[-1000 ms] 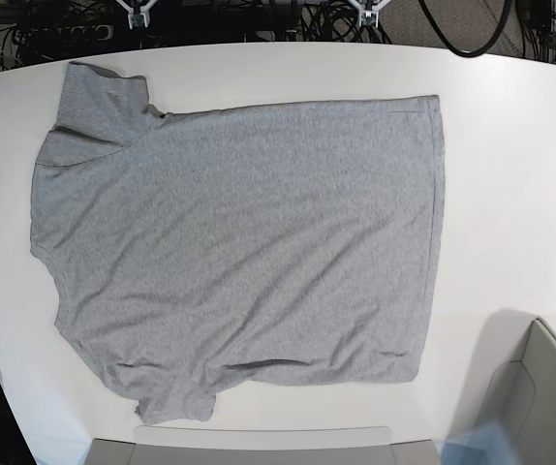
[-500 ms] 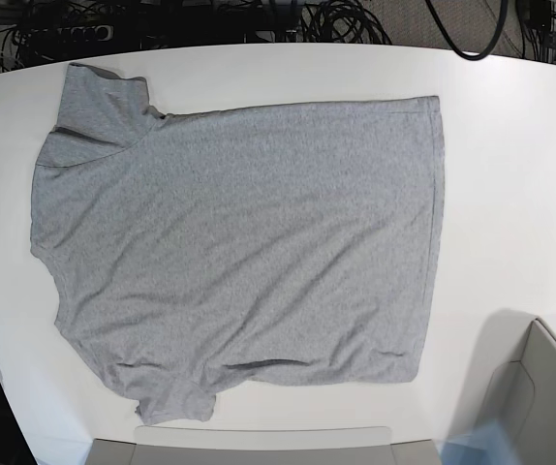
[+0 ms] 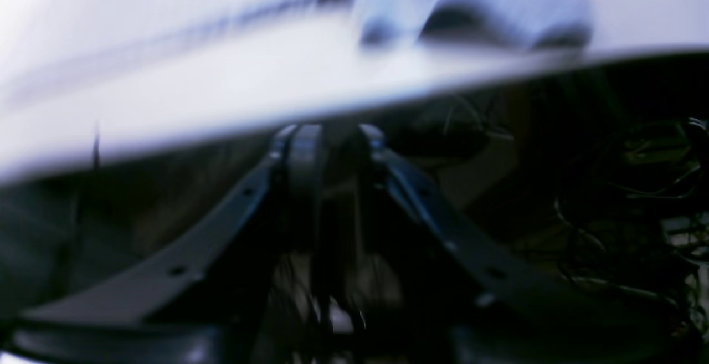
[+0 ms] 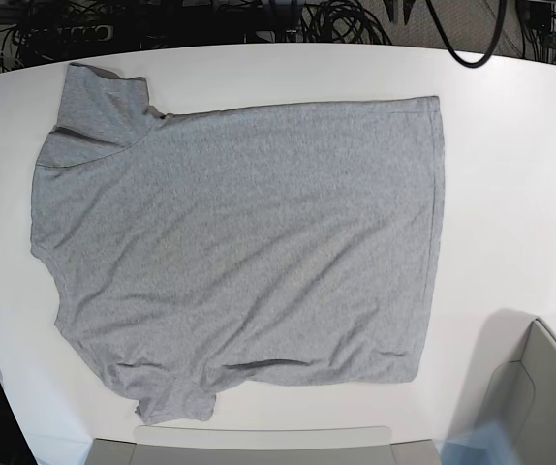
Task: Fold the T-shirt properly
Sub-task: 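Move both grippers down to the shirt's collar-side corners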
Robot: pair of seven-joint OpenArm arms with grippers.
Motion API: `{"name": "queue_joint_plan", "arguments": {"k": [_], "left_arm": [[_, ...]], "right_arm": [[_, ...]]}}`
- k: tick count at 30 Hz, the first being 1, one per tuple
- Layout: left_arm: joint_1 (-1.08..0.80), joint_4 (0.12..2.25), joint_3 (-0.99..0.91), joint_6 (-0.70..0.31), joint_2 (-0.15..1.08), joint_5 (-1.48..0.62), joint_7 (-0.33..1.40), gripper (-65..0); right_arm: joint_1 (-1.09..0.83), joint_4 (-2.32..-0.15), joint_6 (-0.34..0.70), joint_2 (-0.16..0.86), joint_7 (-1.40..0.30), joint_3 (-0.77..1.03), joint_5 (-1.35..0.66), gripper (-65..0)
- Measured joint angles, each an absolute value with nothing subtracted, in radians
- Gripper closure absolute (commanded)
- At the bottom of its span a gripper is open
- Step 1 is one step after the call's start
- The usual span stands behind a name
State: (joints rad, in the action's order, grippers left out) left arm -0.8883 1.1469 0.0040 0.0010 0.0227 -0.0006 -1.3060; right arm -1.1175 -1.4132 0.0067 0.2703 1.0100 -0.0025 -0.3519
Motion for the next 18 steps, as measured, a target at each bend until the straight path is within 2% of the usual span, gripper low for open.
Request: {"name": "queue_joint_plan", "arguments": {"k": [5, 9, 14, 18], "left_arm": [[-0.888, 1.161, 0.004, 0.001, 0.025, -0.001, -1.273, -11.4], [-0.894, 1.158, 0.004, 0.001, 0.024, -0.001, -1.248, -12.2], [-0.884, 1.159, 0.004, 0.004, 0.025, -0.001, -1.234, -12.2], [-0.886, 1.159, 0.004, 0.004, 0.023, -0.001, -1.235, -12.2]], "right_arm": [[-1.187, -1.646, 0.007, 0.431, 0.886, -0.001, -0.599, -21.9], [-1.245, -1.753, 0.008, 0.619, 0.819, -0.001, -0.899, -24.0], [-1.25, -1.709, 0.007, 0.862, 0.746, -0.001, -1.254, -24.3], [-1.229, -1.646, 0.0, 0.939, 0.73, -0.006, -1.386, -24.3]]}}
